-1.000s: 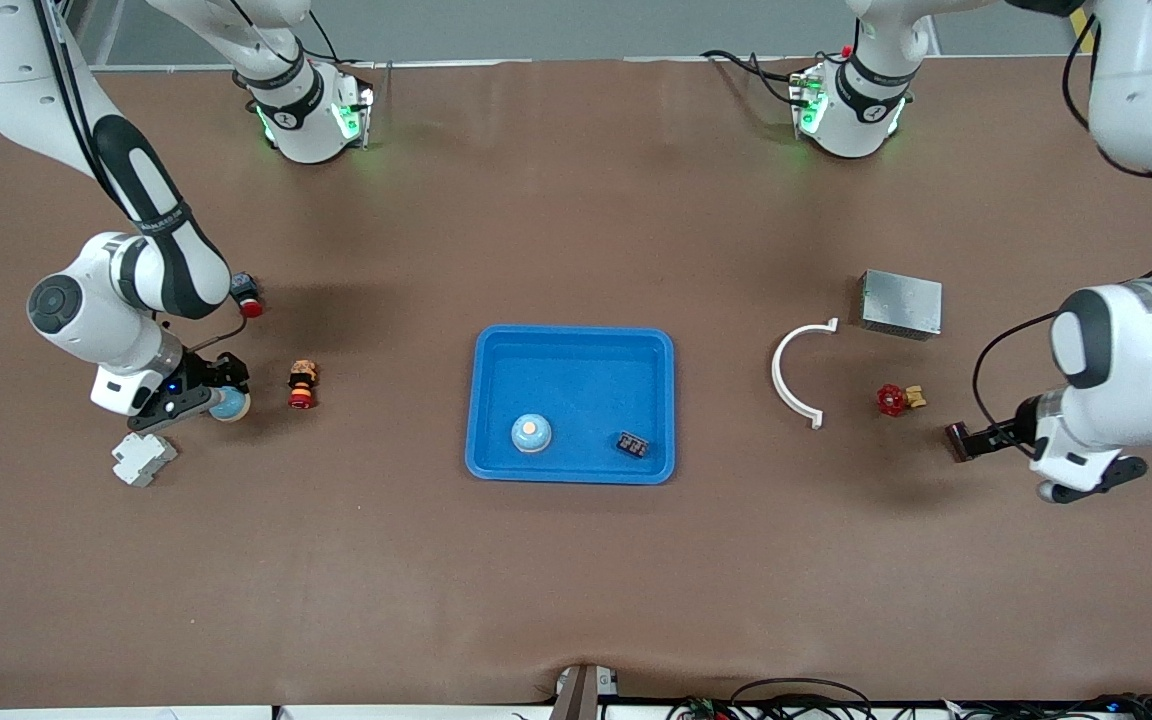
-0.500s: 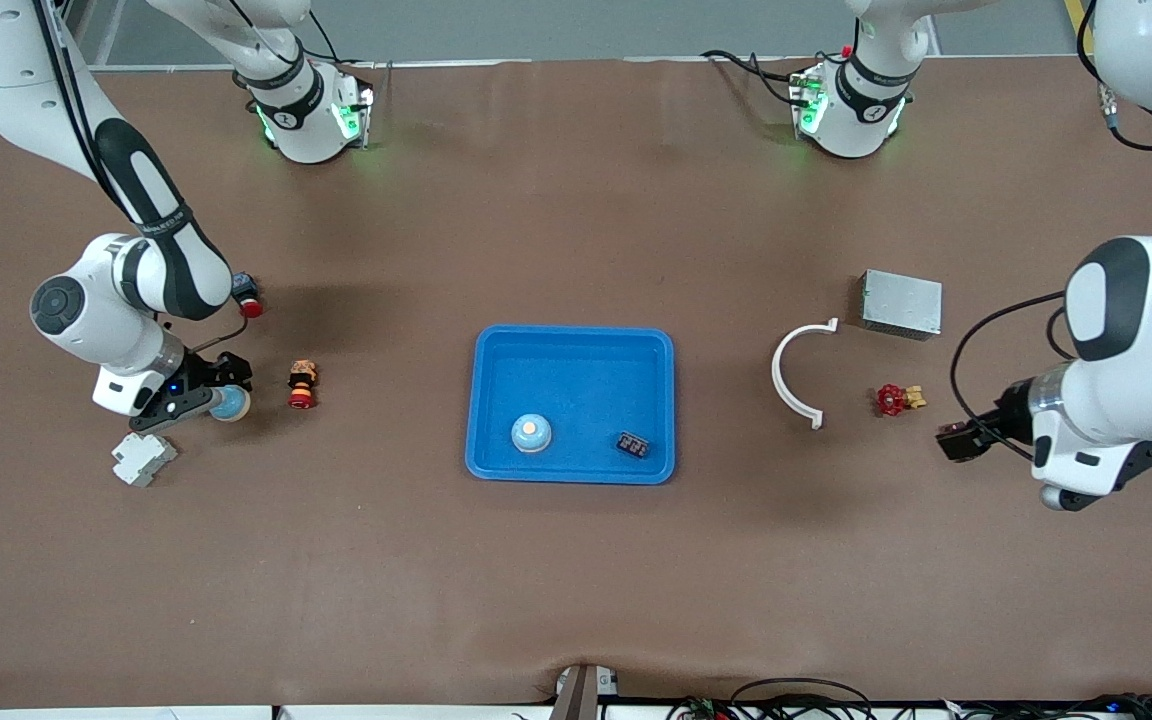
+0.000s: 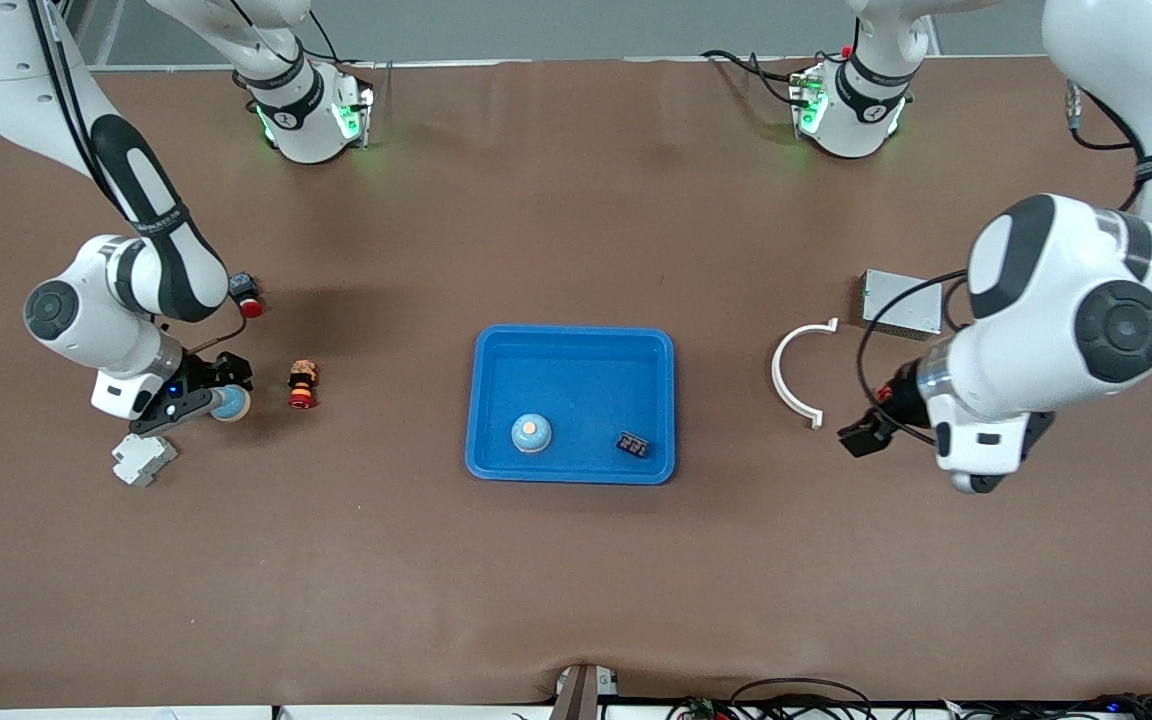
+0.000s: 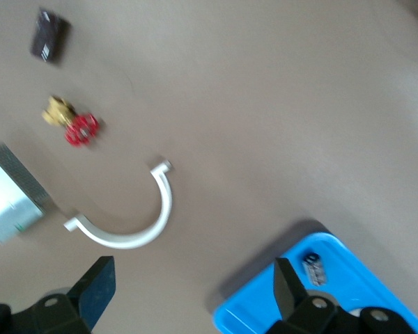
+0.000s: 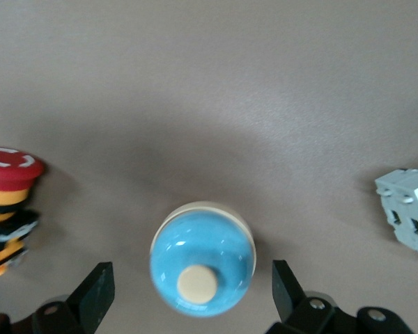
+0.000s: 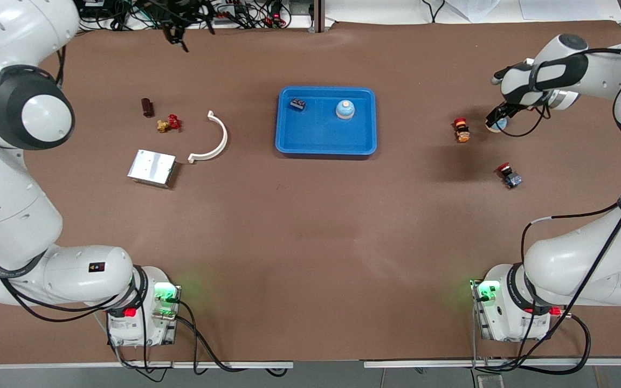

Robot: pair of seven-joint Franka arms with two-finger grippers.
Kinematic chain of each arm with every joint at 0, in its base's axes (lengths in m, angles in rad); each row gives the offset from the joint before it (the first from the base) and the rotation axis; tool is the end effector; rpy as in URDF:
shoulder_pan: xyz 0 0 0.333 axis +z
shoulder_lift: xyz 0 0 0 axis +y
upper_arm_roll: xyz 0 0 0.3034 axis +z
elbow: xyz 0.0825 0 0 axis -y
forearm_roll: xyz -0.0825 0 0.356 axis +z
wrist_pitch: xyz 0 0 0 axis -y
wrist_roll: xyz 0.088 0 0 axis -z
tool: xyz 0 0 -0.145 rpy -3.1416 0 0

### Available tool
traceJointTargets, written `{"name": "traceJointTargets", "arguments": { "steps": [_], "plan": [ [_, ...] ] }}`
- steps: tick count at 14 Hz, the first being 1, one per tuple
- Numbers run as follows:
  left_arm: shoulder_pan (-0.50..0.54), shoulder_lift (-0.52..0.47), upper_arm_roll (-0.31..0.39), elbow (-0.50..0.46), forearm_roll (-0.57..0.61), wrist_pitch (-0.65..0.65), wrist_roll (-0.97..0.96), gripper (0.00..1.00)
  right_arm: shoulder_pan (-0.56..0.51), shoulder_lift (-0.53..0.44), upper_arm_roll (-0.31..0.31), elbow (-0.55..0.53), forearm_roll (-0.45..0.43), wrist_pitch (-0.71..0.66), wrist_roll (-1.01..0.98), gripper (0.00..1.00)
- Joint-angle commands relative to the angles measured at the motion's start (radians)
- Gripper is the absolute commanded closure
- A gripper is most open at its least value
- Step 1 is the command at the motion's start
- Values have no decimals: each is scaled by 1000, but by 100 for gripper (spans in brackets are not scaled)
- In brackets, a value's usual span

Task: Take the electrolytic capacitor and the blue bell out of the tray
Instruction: 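Set the capacitor by the valve while the right gripper sets the bell down, then move the left gripper and the right gripper back over the blue tray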

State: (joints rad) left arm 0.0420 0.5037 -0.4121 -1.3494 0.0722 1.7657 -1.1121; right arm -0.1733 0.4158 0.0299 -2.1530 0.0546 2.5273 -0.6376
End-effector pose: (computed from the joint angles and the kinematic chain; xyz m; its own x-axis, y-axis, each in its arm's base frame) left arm 0.6298 -0.1860 0.4077 0.7137 0.6878 -0.1326 0.6950 -0.7189 0.0119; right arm 0.5369 -0.0763 0.1744 0.9018 0.4322 -0.0094 0.4309 -0.9005 -0.0588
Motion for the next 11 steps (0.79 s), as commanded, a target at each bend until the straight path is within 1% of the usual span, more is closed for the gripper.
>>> {"name": "traceJointTargets", "arguments": {
  "steps": [1, 3, 5, 8, 9, 11],
  "plan": [
    [-69, 70, -2, 67, -14, 27, -122, 0, 20, -29, 5, 108, 14, -184, 15, 0],
    [-117, 105, -1, 67, -14, 101, -220, 0, 72, -57, 5, 127, 14, -251, 138, 0],
    [-174, 134, 12, 67, -11, 164, -287, 0, 136, -86, 5, 120, 14, -272, 282, 0],
    [-220, 168, 19, 67, -12, 240, -395, 0, 239, -115, 7, 119, 27, -297, 499, 0],
    [-231, 180, 19, 67, -12, 279, -441, 0, 289, -120, 5, 119, 43, -298, 583, 0],
    [-246, 211, 19, 65, -12, 361, -520, 0, 395, -121, 5, 127, 50, -288, 788, 0]
  ]
}}
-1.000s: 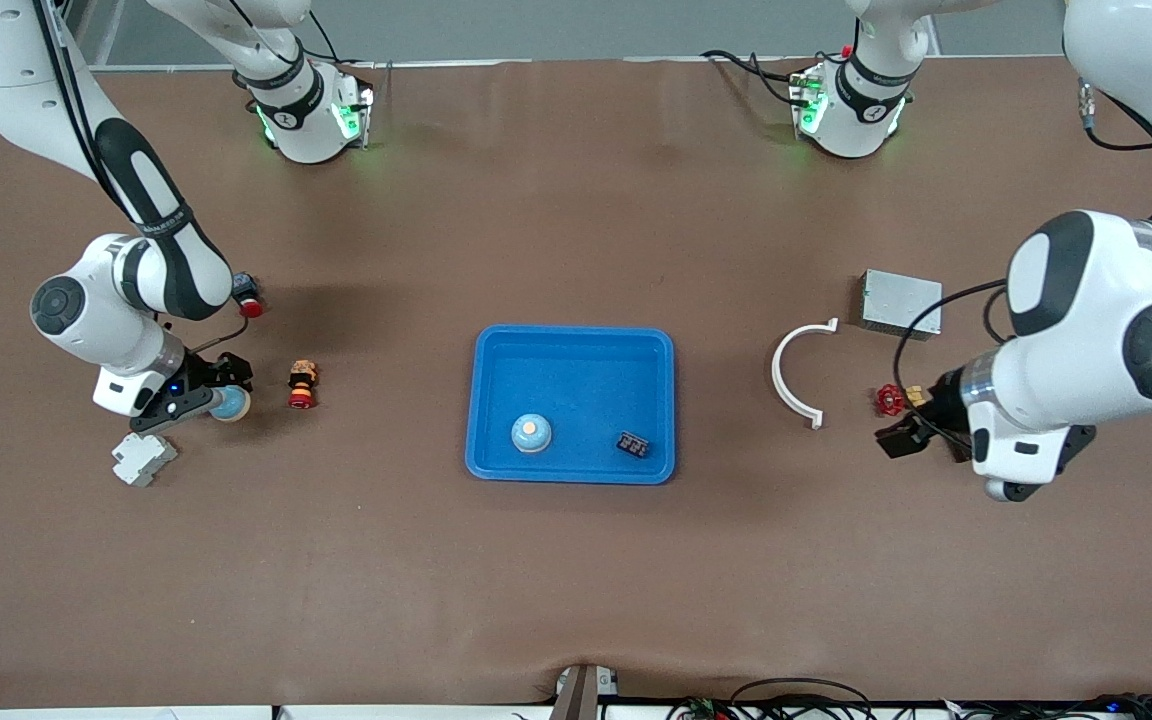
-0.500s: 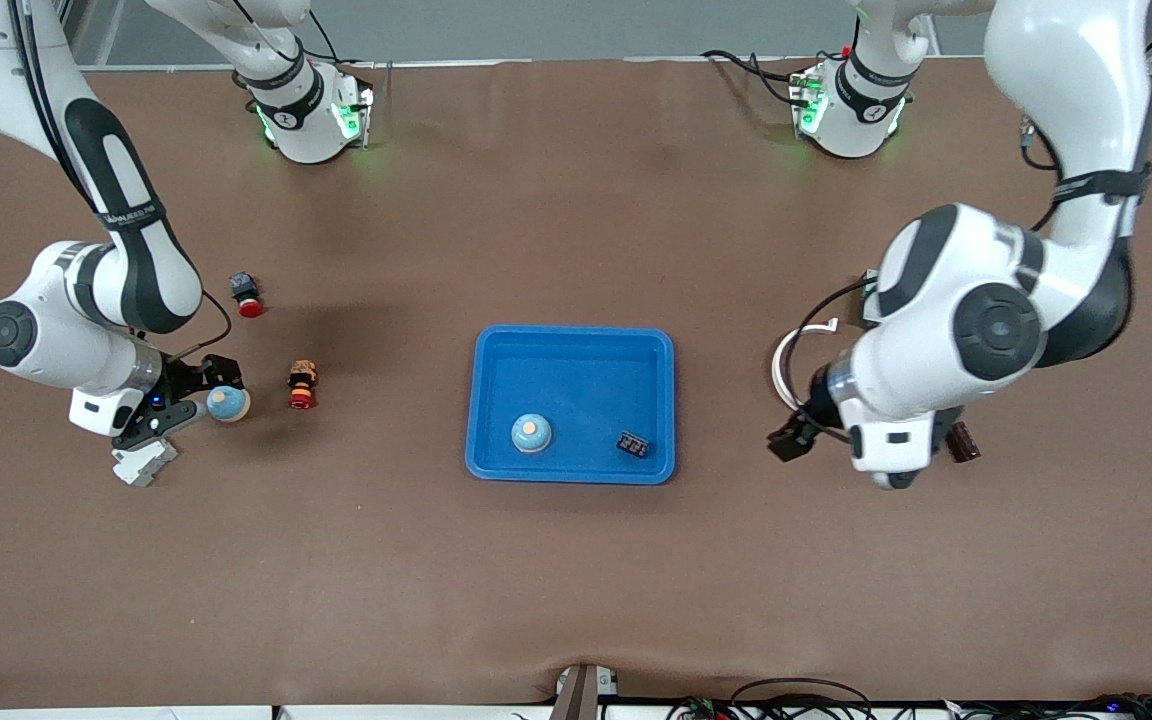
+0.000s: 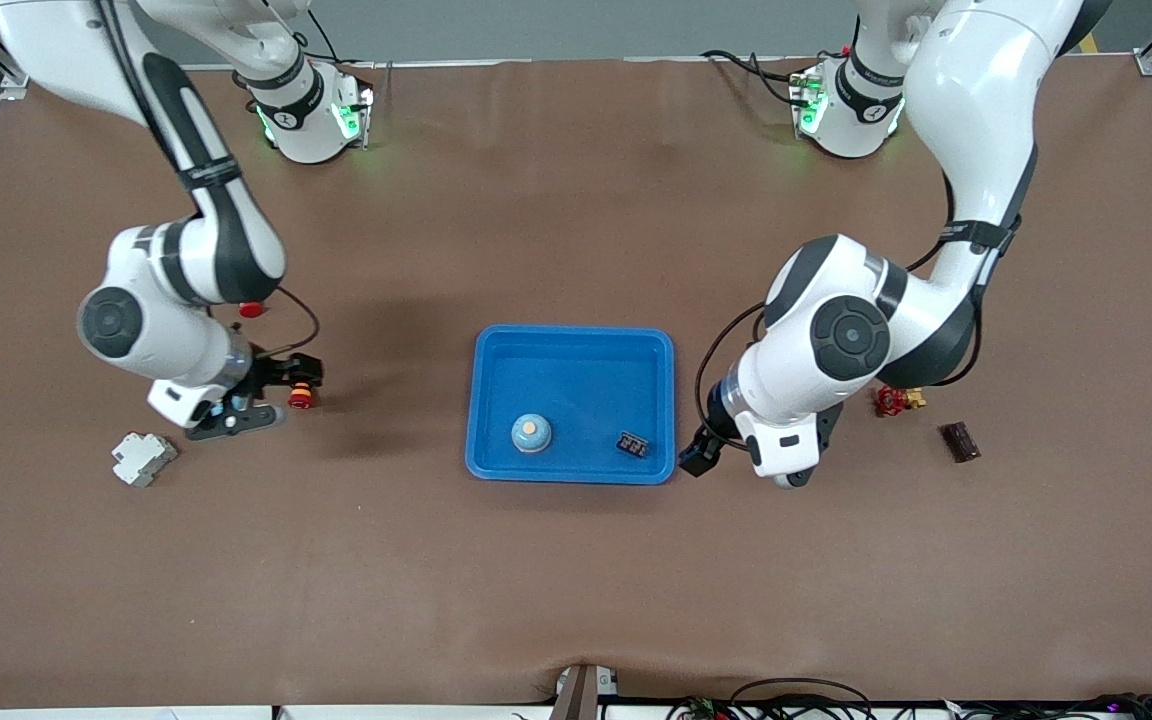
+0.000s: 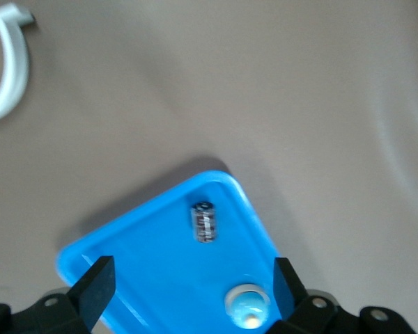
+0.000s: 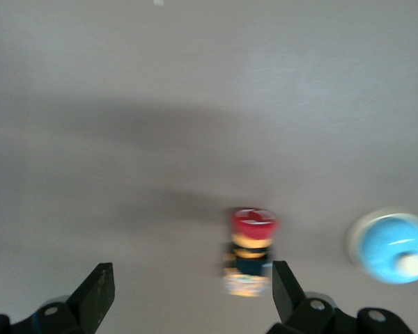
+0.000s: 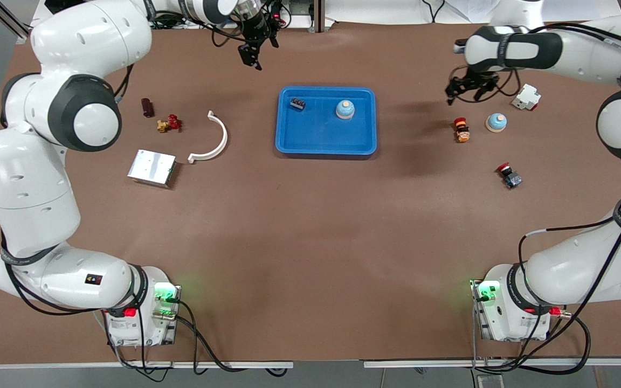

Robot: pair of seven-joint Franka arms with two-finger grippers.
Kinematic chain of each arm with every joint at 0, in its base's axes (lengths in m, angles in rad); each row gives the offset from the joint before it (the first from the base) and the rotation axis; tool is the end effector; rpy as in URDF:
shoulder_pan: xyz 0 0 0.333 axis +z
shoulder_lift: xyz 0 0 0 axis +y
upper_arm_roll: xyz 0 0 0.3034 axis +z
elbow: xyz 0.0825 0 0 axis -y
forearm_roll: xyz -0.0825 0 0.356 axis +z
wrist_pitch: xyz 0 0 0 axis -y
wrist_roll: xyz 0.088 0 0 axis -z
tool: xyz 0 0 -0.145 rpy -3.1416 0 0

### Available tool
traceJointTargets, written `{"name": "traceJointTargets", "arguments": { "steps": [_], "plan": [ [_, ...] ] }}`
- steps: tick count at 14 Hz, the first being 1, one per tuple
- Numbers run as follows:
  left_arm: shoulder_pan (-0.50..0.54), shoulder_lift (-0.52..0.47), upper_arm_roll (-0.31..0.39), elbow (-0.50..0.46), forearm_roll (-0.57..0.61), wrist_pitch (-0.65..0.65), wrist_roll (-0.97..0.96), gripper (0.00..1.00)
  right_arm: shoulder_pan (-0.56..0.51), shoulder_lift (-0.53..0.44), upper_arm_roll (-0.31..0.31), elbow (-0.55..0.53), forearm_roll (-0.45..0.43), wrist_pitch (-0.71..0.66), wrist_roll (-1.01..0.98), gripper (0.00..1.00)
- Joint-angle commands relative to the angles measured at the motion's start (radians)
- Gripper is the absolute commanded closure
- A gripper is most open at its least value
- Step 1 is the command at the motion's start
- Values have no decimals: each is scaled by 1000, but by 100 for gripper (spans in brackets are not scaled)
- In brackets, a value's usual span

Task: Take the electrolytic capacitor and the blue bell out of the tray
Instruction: 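Move the left gripper and the right gripper back over the blue tray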

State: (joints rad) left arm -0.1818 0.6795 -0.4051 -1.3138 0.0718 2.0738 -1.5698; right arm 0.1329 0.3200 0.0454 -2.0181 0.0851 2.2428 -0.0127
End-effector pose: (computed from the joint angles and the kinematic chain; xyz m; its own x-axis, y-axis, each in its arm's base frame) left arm 0.6281 -0.3380 0.3366 0.4987 0.8474 -0.1824 0.8666 -0.4831 0.1249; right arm 0.5515 0.1043 0.2550 0.9860 0.1359 -0.0963 0.1287 -0.9887 -0.0766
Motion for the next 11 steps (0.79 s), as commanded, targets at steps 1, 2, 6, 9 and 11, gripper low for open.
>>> {"name": "traceJointTargets", "arguments": {
  "steps": [1, 2, 6, 9, 11],
  "plan": [
    [-34, 47, 14, 28, -10, 83, -91, 0, 143, -22, -10, -2, 19, 6, 266, 0],
    [-36, 63, 15, 28, -10, 97, -113, 0, 199, -18, -12, 10, 19, 23, 366, 0],
    [-71, 101, 32, 22, -1, 144, -187, 0, 374, 37, -13, 93, 13, 63, 705, 0],
    [-146, 129, 106, 21, 0, 154, -187, 0, 462, 115, -15, 171, 2, 86, 868, 0],
    [-177, 155, 132, 15, 5, 158, -187, 0, 513, 186, -22, 235, -33, 83, 928, 0]
  ]
}}
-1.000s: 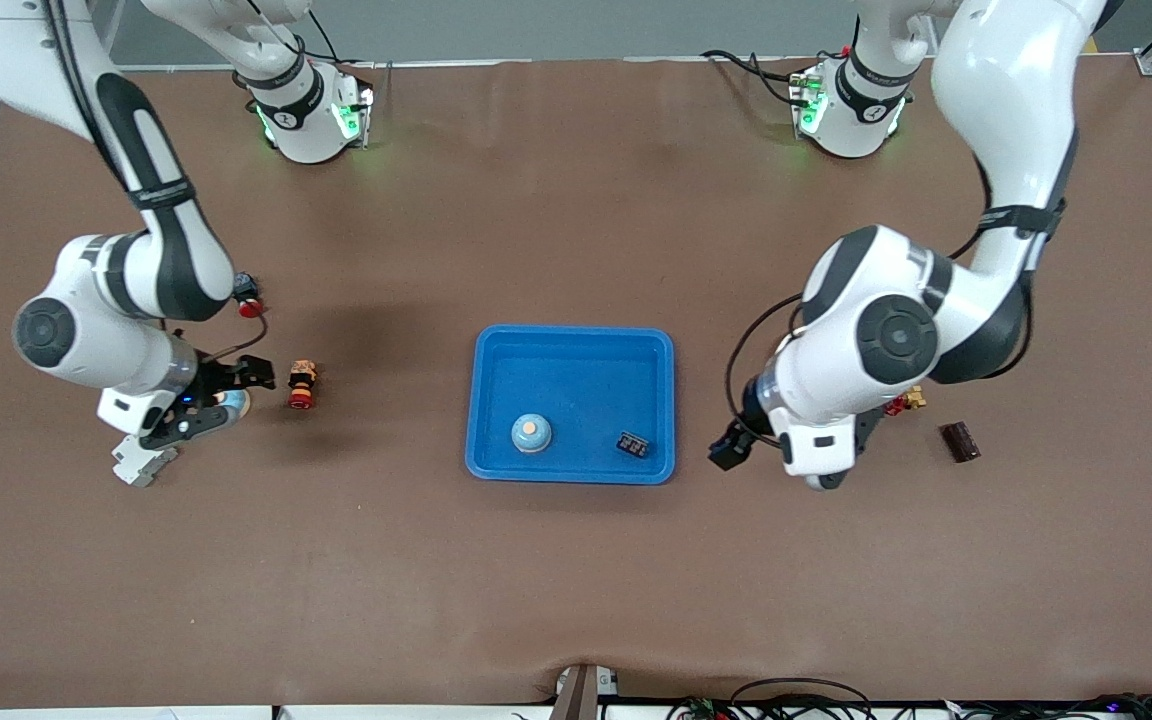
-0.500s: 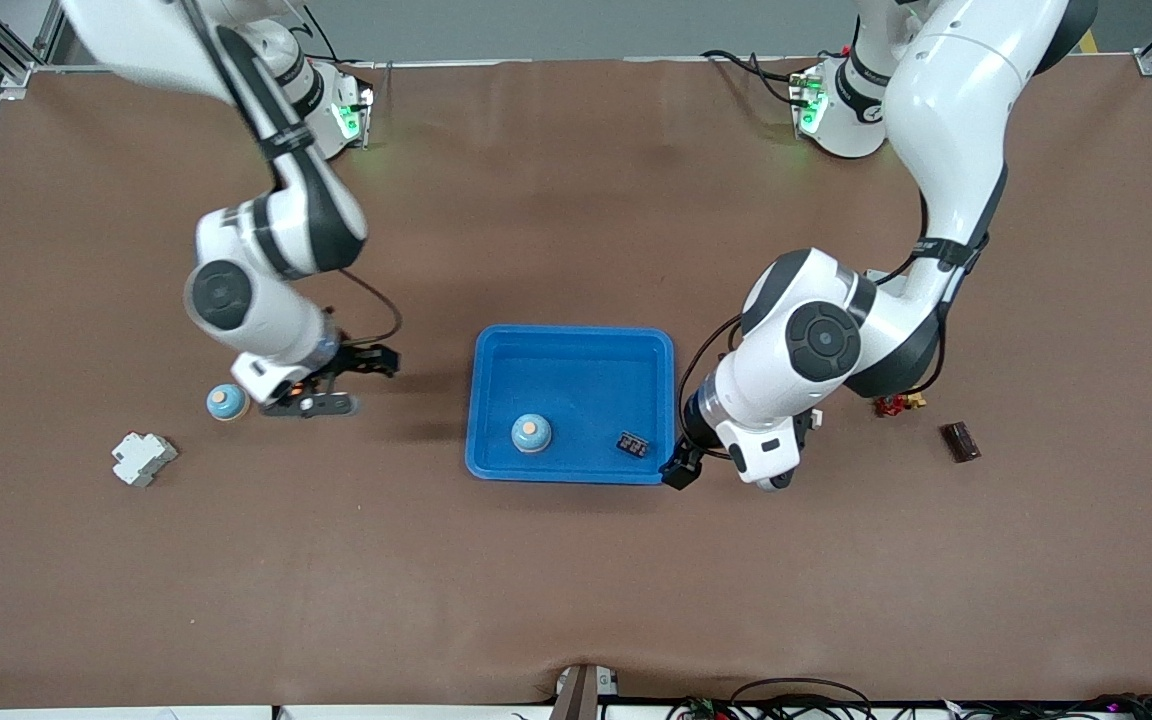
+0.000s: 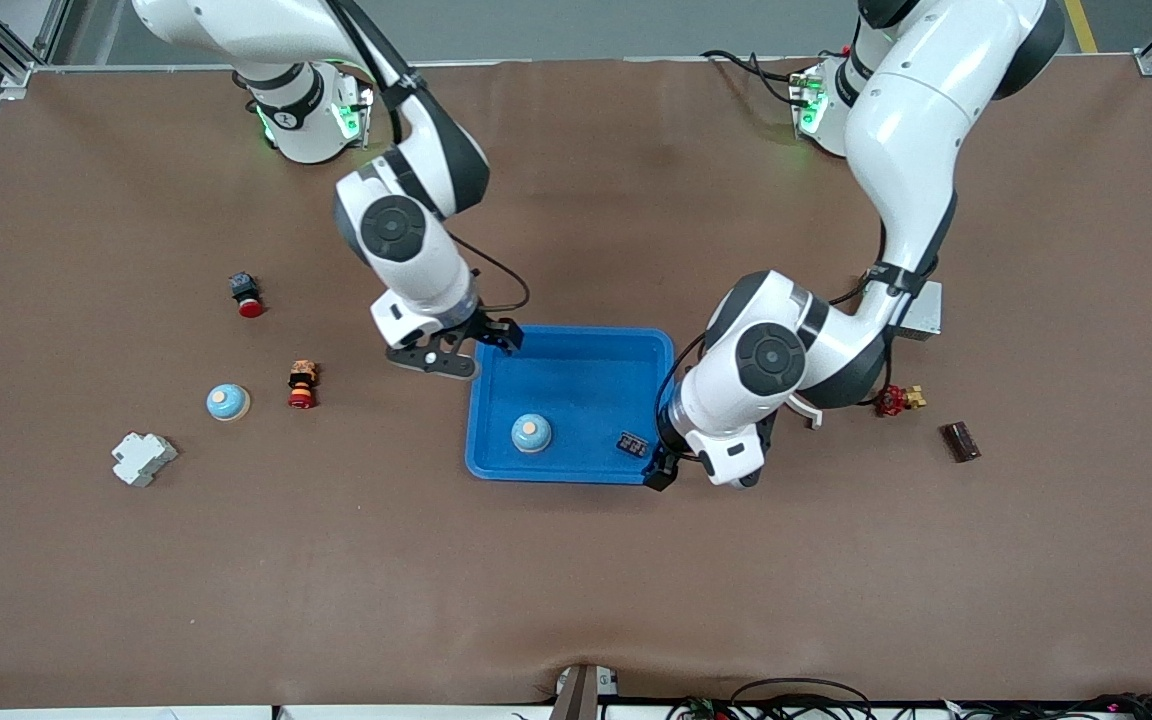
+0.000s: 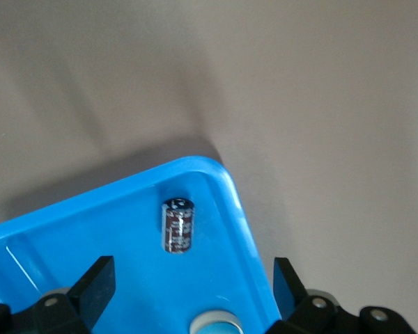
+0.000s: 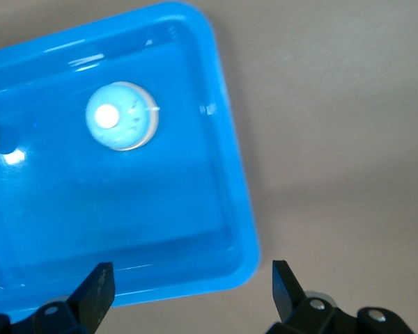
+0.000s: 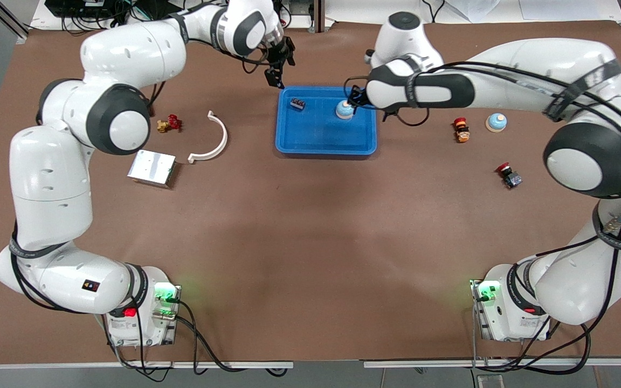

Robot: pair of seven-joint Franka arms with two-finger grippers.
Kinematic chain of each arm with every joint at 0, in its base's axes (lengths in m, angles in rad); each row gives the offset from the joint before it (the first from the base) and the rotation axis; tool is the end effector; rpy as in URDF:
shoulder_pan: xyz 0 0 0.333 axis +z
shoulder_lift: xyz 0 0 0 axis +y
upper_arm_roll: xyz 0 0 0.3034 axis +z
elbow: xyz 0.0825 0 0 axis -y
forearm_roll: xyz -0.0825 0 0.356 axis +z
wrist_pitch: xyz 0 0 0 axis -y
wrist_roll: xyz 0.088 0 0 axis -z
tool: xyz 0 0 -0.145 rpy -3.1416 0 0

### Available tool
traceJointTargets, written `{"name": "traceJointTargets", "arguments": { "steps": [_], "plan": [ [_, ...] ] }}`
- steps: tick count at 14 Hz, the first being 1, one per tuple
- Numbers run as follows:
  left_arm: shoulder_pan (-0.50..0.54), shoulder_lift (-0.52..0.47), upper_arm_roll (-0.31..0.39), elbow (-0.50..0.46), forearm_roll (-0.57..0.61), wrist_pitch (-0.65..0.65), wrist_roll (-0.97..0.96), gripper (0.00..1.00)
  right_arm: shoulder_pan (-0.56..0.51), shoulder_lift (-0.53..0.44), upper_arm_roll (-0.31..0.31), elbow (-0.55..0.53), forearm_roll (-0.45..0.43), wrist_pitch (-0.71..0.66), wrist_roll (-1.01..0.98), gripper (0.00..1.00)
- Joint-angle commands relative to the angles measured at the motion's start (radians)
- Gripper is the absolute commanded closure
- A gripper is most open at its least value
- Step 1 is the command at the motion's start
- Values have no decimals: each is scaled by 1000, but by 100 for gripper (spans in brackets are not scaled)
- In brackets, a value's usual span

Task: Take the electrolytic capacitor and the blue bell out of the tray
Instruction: 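Move the left gripper and the right gripper back over the blue tray, then grasp the second capacitor with the left gripper while the right gripper grasps the bell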

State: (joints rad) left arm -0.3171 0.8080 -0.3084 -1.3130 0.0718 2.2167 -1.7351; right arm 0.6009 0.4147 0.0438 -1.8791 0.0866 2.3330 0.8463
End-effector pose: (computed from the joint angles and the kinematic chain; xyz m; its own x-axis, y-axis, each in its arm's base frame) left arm 0.6185 -0.3818 0.2500 0.3875 0.9048 -0.1766 0.9216 -0.3757 0.0973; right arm 0.4883 0.3706 0.2627 0.9650 -0.2595 -0.0375 -0.2618 -0.9616 -0.0820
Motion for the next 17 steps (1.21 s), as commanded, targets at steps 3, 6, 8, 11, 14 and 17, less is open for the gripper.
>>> {"name": "traceJointTargets", "arguments": {
  "steps": [3, 6, 8, 11, 14, 17],
  "plan": [
    [-89, 52, 75, 14, 8, 29, -24, 0, 51, 217, -18, 246, -133, -18, 192, 0],
    [-102, 82, 78, 14, 9, 53, -24, 0, 56, 286, -18, 334, -131, -20, 204, 0],
    [-108, 98, 84, 14, 14, 96, -23, 0, 56, 324, -19, 379, -133, -20, 212, 0],
    [-111, 112, 86, 14, 14, 120, -21, 0, 56, 377, -21, 432, -134, -20, 217, 0],
    [-115, 122, 86, 14, 16, 121, -21, 0, 56, 441, -38, 494, -142, -20, 215, 0],
    [-117, 137, 87, 14, 16, 127, -20, 0, 51, 473, -39, 534, -143, -18, 212, 0]
  ]
}}
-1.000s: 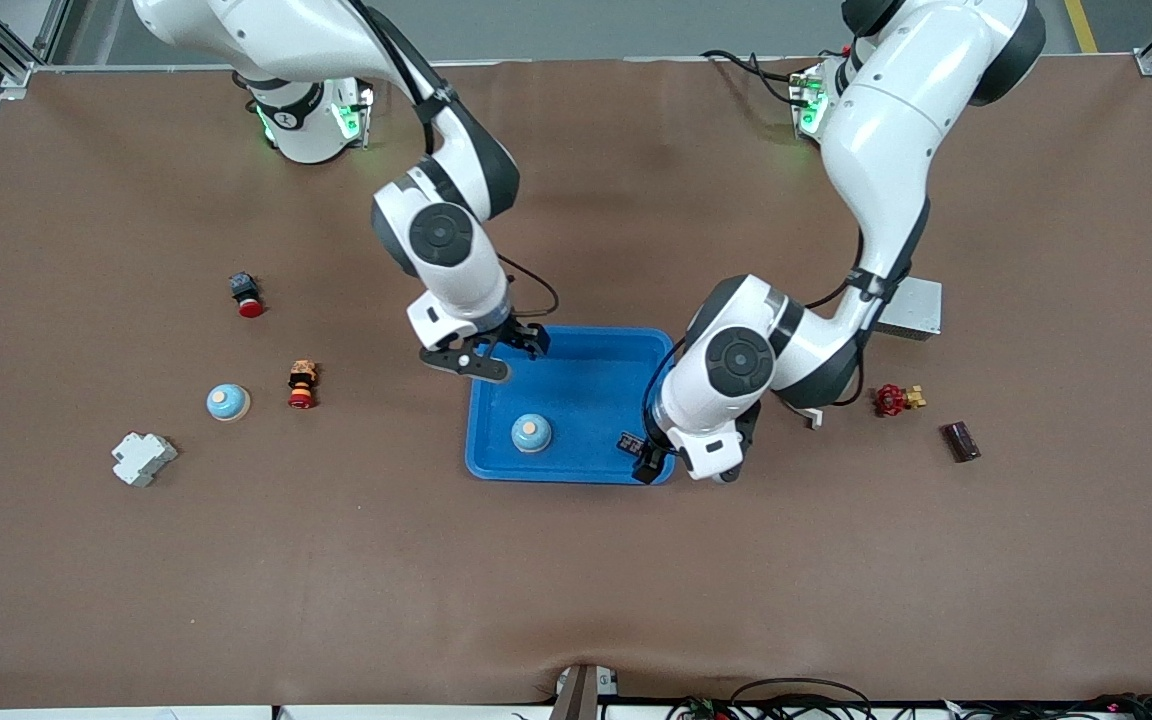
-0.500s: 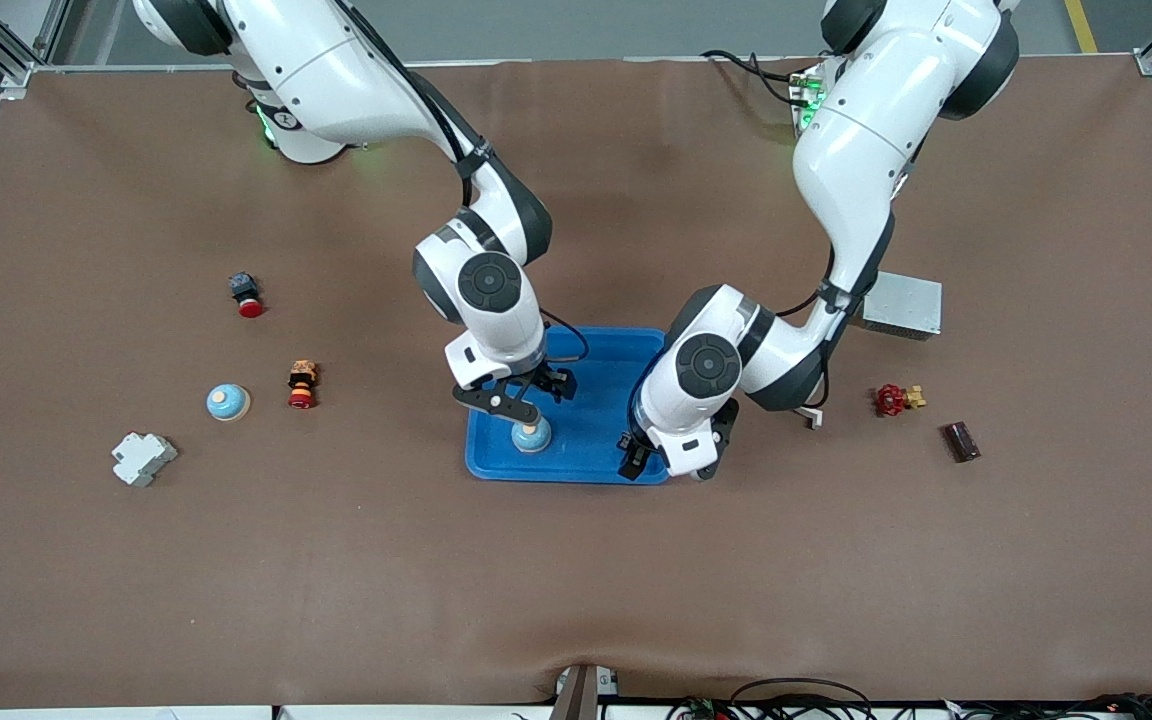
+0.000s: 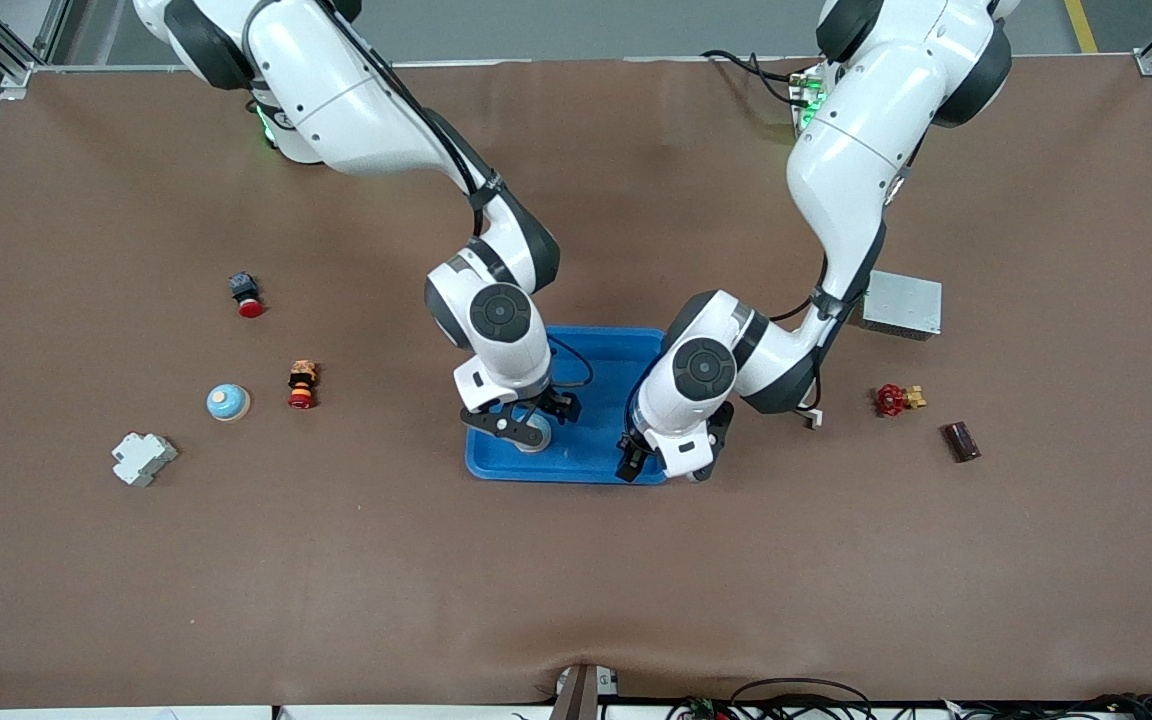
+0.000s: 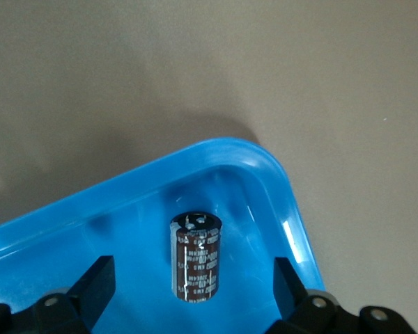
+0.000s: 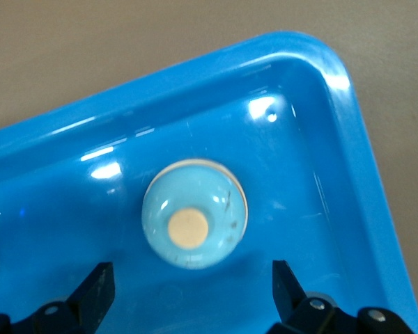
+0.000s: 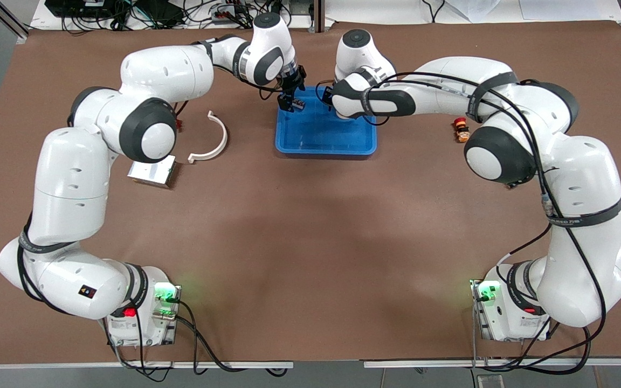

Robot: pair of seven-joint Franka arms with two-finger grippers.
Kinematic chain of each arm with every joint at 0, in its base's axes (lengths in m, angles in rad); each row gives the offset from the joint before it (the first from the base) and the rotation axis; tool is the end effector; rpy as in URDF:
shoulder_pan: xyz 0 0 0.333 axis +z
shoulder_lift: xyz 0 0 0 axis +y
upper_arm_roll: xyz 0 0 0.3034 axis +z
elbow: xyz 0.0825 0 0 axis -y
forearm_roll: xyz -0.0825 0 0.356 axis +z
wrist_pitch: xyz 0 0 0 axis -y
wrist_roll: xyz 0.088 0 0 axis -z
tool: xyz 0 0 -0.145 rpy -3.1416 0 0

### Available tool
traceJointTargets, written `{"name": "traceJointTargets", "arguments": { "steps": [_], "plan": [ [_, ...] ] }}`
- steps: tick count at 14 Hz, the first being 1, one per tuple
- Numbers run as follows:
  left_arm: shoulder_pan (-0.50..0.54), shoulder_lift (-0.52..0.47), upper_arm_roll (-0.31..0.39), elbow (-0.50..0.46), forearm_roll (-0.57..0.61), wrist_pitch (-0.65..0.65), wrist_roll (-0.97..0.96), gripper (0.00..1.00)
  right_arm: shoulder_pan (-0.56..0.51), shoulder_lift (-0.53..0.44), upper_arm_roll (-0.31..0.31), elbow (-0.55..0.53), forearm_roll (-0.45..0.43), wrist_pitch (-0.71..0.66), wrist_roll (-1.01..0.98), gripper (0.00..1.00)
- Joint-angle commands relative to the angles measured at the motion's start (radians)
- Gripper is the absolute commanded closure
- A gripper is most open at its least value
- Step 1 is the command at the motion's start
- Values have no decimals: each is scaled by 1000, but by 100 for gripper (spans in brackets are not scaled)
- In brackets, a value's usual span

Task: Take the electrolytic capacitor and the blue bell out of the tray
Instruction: 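Grasp the second capacitor with the left gripper while the right gripper grasps the bell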

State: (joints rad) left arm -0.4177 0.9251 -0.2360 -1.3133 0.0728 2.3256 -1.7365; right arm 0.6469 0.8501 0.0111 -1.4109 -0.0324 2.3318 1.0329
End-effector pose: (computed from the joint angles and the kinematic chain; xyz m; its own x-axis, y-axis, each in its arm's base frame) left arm 0.5992 -0.4096 0.1695 0.4210 0.8953 -0.1454 0.9069 -0.4128 0.0839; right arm 0.5615 0.4305 0.1698 0.9351 -0.3507 0.0505 -0.3482 -0.9360 -0.0522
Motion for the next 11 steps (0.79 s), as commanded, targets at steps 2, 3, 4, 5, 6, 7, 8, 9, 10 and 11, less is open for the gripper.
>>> {"name": "traceJointTargets", "arguments": {
  "steps": [2, 3, 4, 5, 6, 7, 8, 9, 10, 11],
  "plan": [
    [-16, 24, 21, 13, 24, 38, -17, 0, -3, 40, -11, 66, -26, -17, 21, 0],
    [-16, 31, 23, 13, 39, 38, -18, 0, -4, 41, -11, 69, -33, -17, 19, 0],
    [-16, 35, 23, 13, 42, 40, -18, 0, -9, 46, -11, 73, -40, -17, 18, 0],
    [-16, 37, 23, 13, 42, 40, -18, 0, -10, 50, -11, 82, -41, -17, 18, 0],
    [-16, 37, 23, 13, 42, 40, -18, 0, -9, 56, -11, 87, -43, -17, 18, 0],
    [-16, 37, 23, 13, 42, 40, -18, 0, -9, 58, -11, 89, -43, -17, 18, 0],
    [-16, 37, 23, 13, 42, 40, -18, 0, -9, 58, -11, 90, -43, -19, 18, 0],
    [-16, 35, 23, 14, 42, 40, -18, 0, -9, 58, -11, 90, -43, -19, 19, 0],
    [-16, 35, 23, 14, 42, 40, -18, 7, -9, 60, -11, 90, -43, -19, 19, 0],
    [-16, 35, 23, 14, 42, 40, -18, 14, -7, 60, -11, 90, -43, -19, 19, 0]
  ]
}}
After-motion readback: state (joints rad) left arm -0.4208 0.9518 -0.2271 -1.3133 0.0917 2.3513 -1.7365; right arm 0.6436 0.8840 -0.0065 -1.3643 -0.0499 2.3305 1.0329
